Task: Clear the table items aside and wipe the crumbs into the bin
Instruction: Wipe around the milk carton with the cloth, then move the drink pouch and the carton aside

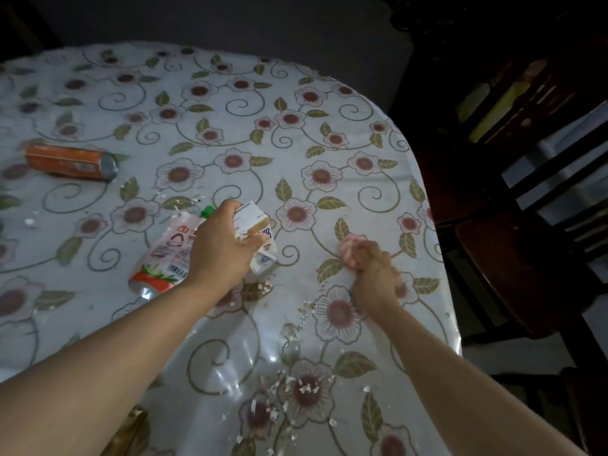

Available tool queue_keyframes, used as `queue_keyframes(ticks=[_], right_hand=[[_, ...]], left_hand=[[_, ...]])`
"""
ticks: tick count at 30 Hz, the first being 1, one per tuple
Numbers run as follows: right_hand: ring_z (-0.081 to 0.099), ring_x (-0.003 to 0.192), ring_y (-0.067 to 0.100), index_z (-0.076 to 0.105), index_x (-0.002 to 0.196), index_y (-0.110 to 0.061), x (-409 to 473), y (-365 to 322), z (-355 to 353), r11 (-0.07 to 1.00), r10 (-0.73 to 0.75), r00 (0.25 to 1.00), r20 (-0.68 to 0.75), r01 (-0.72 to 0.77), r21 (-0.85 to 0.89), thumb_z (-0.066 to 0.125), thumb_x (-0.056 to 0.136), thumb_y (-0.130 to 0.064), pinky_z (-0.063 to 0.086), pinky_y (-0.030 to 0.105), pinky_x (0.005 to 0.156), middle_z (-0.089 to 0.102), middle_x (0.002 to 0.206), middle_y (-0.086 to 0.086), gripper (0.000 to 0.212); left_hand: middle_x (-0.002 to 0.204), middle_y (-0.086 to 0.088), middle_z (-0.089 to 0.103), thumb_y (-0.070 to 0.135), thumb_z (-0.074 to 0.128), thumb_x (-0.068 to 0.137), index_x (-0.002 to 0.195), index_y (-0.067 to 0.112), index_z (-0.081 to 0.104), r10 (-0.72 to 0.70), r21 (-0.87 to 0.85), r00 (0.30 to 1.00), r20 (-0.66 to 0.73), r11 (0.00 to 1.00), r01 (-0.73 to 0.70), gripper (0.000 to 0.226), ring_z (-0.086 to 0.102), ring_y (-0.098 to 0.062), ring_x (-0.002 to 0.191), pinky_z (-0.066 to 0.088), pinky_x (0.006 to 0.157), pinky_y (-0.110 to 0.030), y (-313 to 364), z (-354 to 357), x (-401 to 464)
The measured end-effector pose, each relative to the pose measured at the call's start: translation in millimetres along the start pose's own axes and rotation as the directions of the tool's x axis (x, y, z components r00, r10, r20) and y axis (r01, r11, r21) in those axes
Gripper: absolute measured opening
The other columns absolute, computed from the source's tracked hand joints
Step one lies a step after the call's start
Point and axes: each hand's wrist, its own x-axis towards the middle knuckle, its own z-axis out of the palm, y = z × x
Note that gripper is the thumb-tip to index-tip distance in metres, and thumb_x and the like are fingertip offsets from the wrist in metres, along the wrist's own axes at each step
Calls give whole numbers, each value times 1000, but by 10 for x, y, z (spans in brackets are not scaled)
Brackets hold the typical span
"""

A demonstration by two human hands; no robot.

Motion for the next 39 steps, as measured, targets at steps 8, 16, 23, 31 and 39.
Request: queue_keyframes(ticks=[8, 16, 23, 31, 39], right_hand=[[53, 98, 12, 63, 107, -25, -1203, -441, 316, 812, -582, 728, 361, 497, 307, 48, 85, -4, 48, 31, 82, 56, 112, -5, 34], [51, 116, 16, 57, 122, -19, -1011, -691, -17, 949, -313, 898, 308, 307, 69, 52, 89, -10, 51, 26, 89, 41, 138, -2, 35], [37, 124, 11, 32, 138, -25, -461, -1341, -550, 906, -322, 929, 180, 248, 343, 74, 76, -18, 38, 30, 105, 36, 136, -6, 75], [50, 70, 1, 57, 108, -8, 12, -1660, -464, 871, -453, 855, 252, 364, 330, 77, 75, -15, 41, 6, 58, 60, 91, -4, 39], [54, 75, 12, 50, 107, -10, 603, -1499, -458, 910, -180, 983, 46, 149, 388, 68, 84, -14, 37, 11, 50, 59, 93, 1, 30]], left_hand=[[91, -3, 59, 18, 73, 78, 92, 14, 48, 19, -10, 1000, 10, 1000, -19, 29, 54, -22, 82, 38, 67, -30, -14, -233, -43], [100, -8, 64, 17, 75, 76, 106, 11, 57, 42, -62, 999, 32, 997, -40, 36, 60, -26, 90, 50, 75, -38, 7, -347, -8], [102, -4, 61, 16, 80, 72, 109, 13, 59, 75, -83, 994, 73, 994, -69, 42, 58, -19, 89, 46, 67, -26, 108, -375, 52], [125, 1, 60, 10, 80, 71, 133, 23, 48, 5, -116, 981, 195, 993, 18, 70, 58, -15, 111, 48, 88, -25, 42, -651, 144], [147, -15, 31, 49, 80, 62, 145, 18, 18, -573, 509, 803, 163, 747, 429, 108, 27, -36, 137, 32, 109, -51, -736, -615, 370]])
